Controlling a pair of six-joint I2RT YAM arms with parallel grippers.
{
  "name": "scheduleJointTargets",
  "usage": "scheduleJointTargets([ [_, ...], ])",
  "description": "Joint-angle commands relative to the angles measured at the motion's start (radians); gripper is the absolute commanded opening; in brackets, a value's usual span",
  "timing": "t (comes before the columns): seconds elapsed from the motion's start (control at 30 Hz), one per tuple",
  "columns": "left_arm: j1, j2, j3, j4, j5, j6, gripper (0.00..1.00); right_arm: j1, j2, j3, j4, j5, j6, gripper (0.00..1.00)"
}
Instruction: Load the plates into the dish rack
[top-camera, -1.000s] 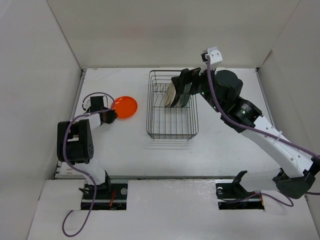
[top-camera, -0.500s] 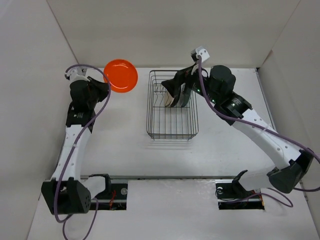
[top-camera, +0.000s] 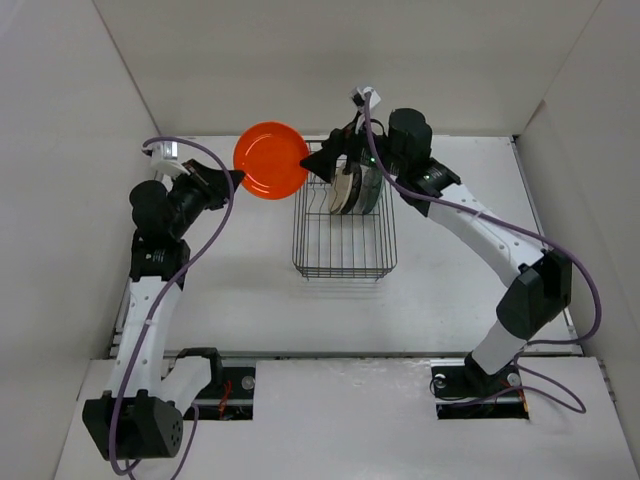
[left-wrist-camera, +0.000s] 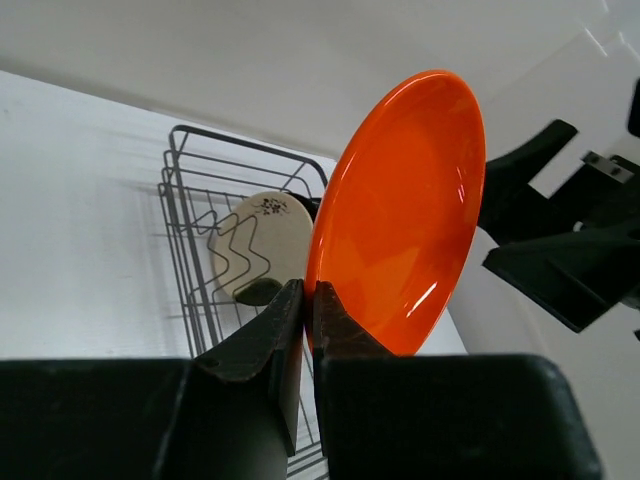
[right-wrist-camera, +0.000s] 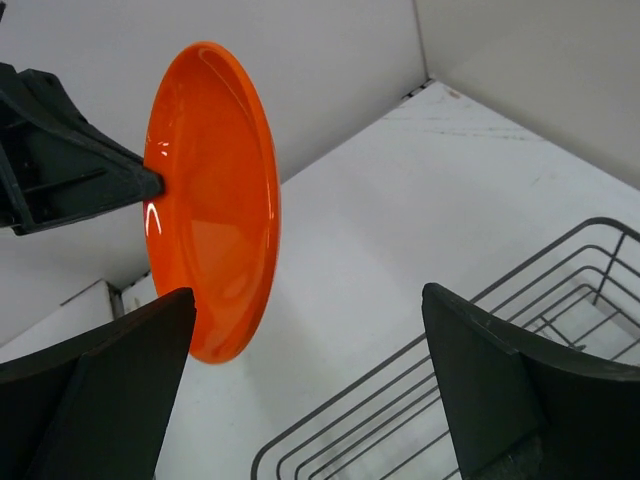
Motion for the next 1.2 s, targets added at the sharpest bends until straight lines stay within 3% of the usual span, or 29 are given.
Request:
scheduleJointTargets([
  [0.0,0.0,0.002,-0.008,0.174,0.113,-0.054,0.0,0.012,0.007,0.063,0.122,-0.099,0.049,0.98],
  [0.1,0.0,0.024,-0.018,0.224,0.145,-0.066,0.0,0.022,0.028,0.063,0.133,-0.099,0.071,0.92],
  [0.17,0.0,0.024,-0.031,0.258,0.154,-0.103,0.0,0.022,0.055,0.076,0.143,-0.099,0.086,0.77],
  [0.23,0.0,0.033,-0.041,0.284,0.18,-0.115,0.0,0.022,0.076,0.101,0.143,-0.122,0.101,0.56],
  [0.27,0.0,0.044,-0.041,0.296,0.191,-0.115,0.0,0.022,0.076,0.115,0.143,-0.122,0.118,0.28],
  [0.33,0.0,0.058,-0.051,0.296,0.2,-0.115,0.0,0.022,0.088,0.115,0.154,-0.122,0.133,0.13],
  [0.37,0.0,0.067,-0.051,0.296,0.191,-0.124,0.0,0.022,0.088,0.115,0.154,-0.102,0.147,0.0],
  [0.4,0.0,0.067,-0.051,0.283,0.181,-0.124,0.08,0.022,0.088,0.124,0.154,-0.084,0.156,0.0],
  [0.43,0.0,0.067,-0.051,0.264,0.135,-0.124,0.54,0.022,0.079,0.124,0.154,-0.064,0.157,0.0],
  [0.47,0.0,0.067,-0.051,0.223,0.109,-0.112,0.85,0.022,0.079,0.124,0.154,0.005,0.157,0.0],
  [0.5,0.0,0.067,-0.051,0.206,0.086,-0.103,1.0,0.031,0.06,0.095,0.142,0.054,0.157,0.0],
  [0.6,0.012,0.067,-0.038,0.102,-0.011,-0.072,1.0,0.045,0.024,0.095,0.061,0.353,0.157,0.0],
  [0.8,0.081,0.087,-0.029,-0.013,-0.119,-0.071,1.0,0.13,0.123,0.298,-0.381,1.114,0.155,0.0],
  [0.93,0.141,0.105,-0.029,-0.033,-0.128,-0.094,1.0,0.15,0.215,0.428,-0.585,1.318,0.222,0.0],
  [1.17,0.151,0.114,-0.005,-0.134,-0.241,-0.094,1.0,0.181,0.332,0.555,-0.737,1.456,0.284,0.0],
])
